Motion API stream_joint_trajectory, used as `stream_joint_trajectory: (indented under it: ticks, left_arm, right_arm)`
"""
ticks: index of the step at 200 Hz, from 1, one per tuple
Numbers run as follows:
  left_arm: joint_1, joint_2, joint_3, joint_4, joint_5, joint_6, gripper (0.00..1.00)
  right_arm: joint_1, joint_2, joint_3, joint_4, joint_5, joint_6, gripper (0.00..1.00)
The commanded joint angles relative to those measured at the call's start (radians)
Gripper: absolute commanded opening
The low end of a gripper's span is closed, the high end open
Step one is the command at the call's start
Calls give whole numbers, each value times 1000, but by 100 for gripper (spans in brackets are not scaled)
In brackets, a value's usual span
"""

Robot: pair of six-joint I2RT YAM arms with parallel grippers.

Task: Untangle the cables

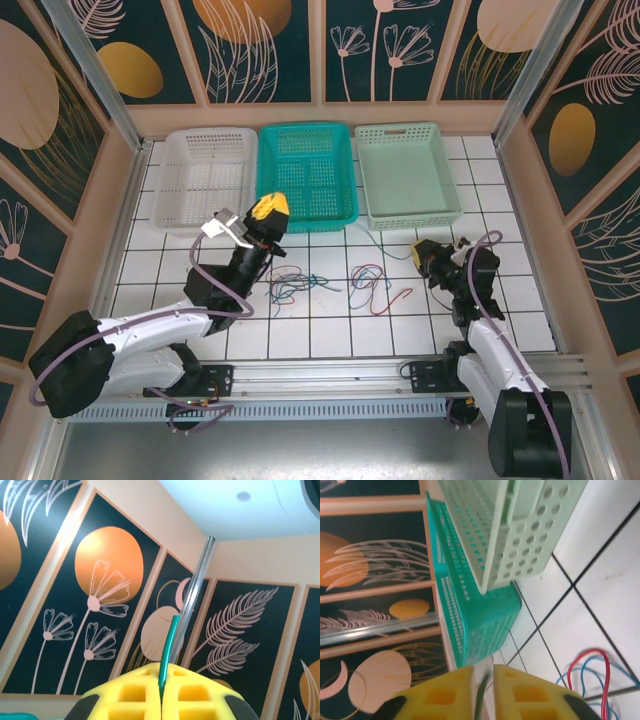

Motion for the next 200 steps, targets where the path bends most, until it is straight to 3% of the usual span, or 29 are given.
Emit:
stream_joint_trajectory:
  ticks: [1,9,28,62,113,161,200]
  left_arm:
    - [10,-119,113,-117,-79,134,0]
    - [13,-162,147,-231,-119,189,0]
    - [27,-278,190,-407,-212,287,0]
    - [48,-421,288,-669,-390,445,0]
    - [73,-456,156,-492,-491,665,0]
    - [172,-395,112,-469,-540,631,0]
    - [291,-359,109,-509,-478,536,0]
  right_arm:
    - [2,-8,152,-199,110,-261,55]
    - [3,-13,206,-256,127,-341,62]
    - [3,-24,296,-358,178,-469,69]
    - [3,-17,346,-402,239,-547,70]
    - [3,8,329,-385,208,-559,70]
    - [3,-11,320,-427,226,-584,71]
    - [3,-11,299,-418,217,-583,71]
